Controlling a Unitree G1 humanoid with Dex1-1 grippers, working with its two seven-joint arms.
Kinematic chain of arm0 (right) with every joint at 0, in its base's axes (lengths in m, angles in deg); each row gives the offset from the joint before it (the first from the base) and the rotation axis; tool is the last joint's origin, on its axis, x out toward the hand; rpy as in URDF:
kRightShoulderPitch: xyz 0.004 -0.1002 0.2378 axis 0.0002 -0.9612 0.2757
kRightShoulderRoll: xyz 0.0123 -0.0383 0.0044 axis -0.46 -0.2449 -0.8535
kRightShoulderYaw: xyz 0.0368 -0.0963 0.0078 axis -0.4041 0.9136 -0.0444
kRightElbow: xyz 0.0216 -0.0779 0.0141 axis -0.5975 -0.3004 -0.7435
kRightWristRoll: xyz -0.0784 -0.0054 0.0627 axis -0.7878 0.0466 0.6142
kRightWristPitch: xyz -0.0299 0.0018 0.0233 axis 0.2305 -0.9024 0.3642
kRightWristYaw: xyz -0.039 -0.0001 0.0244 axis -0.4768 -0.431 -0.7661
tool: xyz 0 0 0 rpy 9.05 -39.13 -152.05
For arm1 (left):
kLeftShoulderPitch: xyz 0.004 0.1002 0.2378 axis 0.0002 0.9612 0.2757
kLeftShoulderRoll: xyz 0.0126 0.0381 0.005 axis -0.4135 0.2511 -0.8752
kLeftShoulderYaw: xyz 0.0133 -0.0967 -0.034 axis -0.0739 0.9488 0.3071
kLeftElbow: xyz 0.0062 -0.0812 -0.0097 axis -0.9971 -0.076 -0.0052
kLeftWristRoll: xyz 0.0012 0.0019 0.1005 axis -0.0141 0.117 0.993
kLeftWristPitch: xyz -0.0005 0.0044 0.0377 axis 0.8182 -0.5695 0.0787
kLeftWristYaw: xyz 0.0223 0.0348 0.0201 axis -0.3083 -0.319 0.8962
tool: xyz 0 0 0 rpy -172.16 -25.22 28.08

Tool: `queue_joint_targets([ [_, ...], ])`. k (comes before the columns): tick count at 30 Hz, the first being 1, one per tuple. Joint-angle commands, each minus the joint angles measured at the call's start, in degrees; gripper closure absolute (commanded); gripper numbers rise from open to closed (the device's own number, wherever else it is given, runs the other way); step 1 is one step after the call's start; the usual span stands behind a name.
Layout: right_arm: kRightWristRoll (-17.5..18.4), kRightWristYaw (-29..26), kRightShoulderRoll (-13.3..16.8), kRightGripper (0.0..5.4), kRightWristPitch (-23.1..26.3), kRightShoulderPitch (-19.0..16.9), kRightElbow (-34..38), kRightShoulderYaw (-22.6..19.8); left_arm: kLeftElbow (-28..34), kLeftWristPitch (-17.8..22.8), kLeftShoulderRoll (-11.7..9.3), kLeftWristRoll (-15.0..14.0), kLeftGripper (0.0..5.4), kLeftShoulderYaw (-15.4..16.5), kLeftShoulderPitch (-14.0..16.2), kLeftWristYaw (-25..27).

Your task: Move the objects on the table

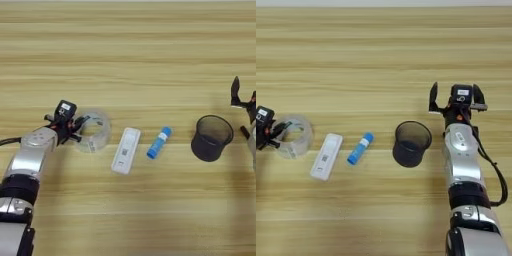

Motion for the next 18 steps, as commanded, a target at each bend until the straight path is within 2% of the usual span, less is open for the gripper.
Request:
queue_joint_targets([
  [1, 0.12, 0.18, 0.03, 0.0, 0.93, 0.18, -0.11, -0.1, -0.77, 2.0, 2.46, 1.1, 4.13, -2.27, 2.25, 0.17],
  [4, 0.11, 0.2, 0.01, 0.0, 0.87, 0.18, -0.13, -0.09, -0.59, 2.12, 2.68, 1.31, 4.14, -2.49, 2.42, 0.23],
  [8, 0.08, 0.19, -0.01, 0.0, 0.88, 0.08, -0.01, -0.06, -0.08, 2.53, 1.98, 1.47, 4.14, -1.93, 2.51, 0.02],
  [11, 0.09, 0.14, 0.02, 0.0, 0.9, 0.07, 0.01, -0.05, 0.81, 2.7, 1.68, 1.51, 3.66, -1.42, 2.82, -0.58],
  [18, 0.06, 0.15, 0.0, 0.0, 0.82, 0.12, -0.14, -0.02, 2.4, 2.76, 1.17, 1.83, 3.08, -1.0, 3.13, -1.91],
])
